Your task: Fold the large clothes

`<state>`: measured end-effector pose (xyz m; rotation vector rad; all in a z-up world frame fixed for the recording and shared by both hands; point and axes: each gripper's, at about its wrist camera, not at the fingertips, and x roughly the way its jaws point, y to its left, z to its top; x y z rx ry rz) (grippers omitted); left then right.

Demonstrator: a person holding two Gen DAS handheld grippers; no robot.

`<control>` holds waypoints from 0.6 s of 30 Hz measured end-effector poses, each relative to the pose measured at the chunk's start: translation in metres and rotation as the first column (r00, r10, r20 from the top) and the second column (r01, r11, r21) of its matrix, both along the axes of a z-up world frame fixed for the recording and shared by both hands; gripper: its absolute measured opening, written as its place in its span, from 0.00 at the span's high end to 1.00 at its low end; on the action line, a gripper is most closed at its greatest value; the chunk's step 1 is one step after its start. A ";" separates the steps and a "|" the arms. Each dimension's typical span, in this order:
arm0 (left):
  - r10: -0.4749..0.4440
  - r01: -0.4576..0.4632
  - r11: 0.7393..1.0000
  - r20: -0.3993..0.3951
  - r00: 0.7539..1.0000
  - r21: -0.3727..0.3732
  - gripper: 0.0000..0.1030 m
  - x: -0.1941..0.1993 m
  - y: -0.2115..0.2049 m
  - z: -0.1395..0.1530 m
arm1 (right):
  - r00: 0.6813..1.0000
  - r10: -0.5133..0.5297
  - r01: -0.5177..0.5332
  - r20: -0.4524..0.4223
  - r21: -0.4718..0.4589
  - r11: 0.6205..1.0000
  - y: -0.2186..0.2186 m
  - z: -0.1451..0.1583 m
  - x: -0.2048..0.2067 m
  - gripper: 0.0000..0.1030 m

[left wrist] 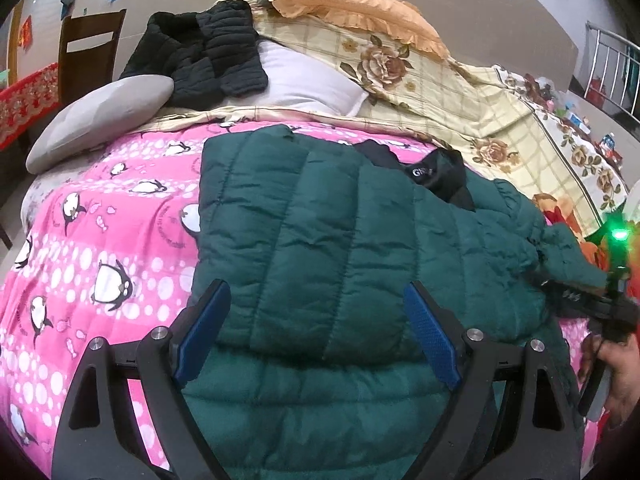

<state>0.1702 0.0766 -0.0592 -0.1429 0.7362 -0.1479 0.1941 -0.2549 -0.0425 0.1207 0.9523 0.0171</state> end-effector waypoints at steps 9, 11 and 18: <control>0.015 -0.015 1.000 -0.031 0.999 0.006 0.14 0.028 -0.017 -0.016 | 0.982 -0.044 0.081 0.185 -0.196 0.977 -0.003 0.033 0.030 0.94; 0.010 -0.008 0.999 -0.046 0.999 0.041 0.14 0.032 -0.023 -0.023 | 0.988 -0.060 0.089 0.140 -0.212 0.973 -0.008 0.012 0.042 0.94; 0.018 -0.015 0.998 -0.050 0.999 0.058 0.14 0.037 -0.023 -0.029 | 0.988 -0.087 0.101 0.129 -0.106 0.989 -0.020 0.006 0.024 0.83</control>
